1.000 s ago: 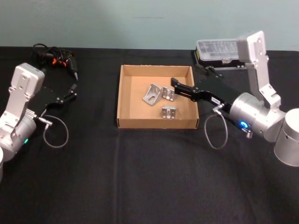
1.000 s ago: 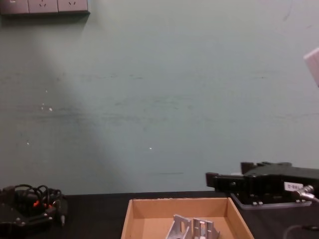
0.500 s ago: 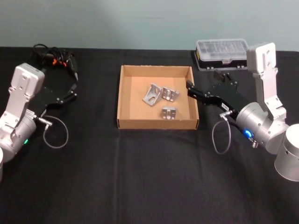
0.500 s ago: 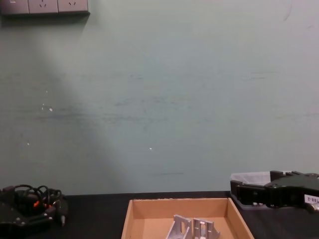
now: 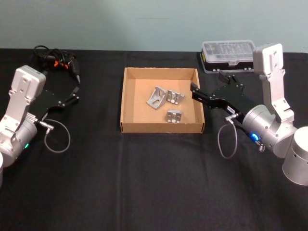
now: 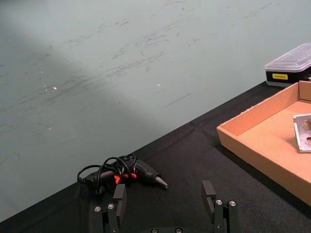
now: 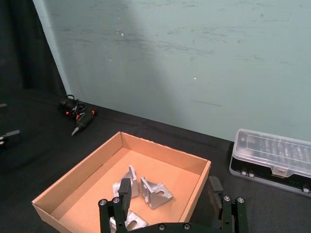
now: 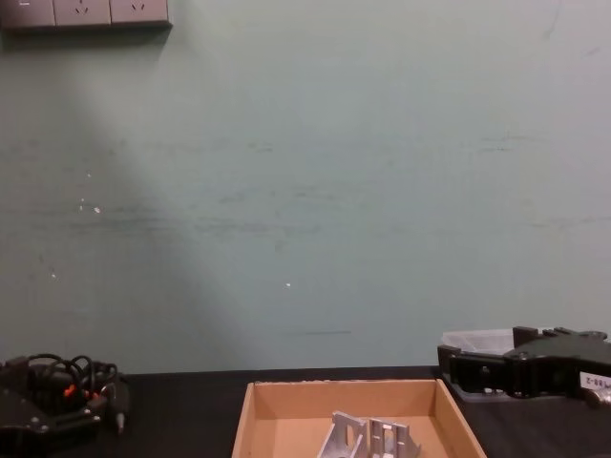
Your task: Use one hand to pick up the angle iron from the table and place it into the box.
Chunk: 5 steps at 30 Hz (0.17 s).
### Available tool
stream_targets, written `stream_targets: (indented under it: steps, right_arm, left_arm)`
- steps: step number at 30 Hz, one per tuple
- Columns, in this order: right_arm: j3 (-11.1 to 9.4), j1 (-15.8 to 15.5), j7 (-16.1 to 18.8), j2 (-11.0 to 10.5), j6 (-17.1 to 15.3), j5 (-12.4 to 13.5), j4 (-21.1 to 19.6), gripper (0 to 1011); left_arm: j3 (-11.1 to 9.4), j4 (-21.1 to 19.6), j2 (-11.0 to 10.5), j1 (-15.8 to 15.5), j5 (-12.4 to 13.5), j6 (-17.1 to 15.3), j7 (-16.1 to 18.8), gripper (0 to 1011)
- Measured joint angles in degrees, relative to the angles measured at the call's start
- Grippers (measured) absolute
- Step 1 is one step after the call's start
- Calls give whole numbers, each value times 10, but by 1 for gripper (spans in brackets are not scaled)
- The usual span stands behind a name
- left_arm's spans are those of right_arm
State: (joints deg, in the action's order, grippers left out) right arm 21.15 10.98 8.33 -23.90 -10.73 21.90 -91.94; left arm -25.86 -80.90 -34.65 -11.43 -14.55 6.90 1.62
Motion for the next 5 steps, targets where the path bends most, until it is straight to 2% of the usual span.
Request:
stream_targets:
  steps: [5]
  right_arm:
    - [0,1,2,0,0,0,0,1003]
  left_arm:
    - [0,0,0,0,0,0,0,1011]
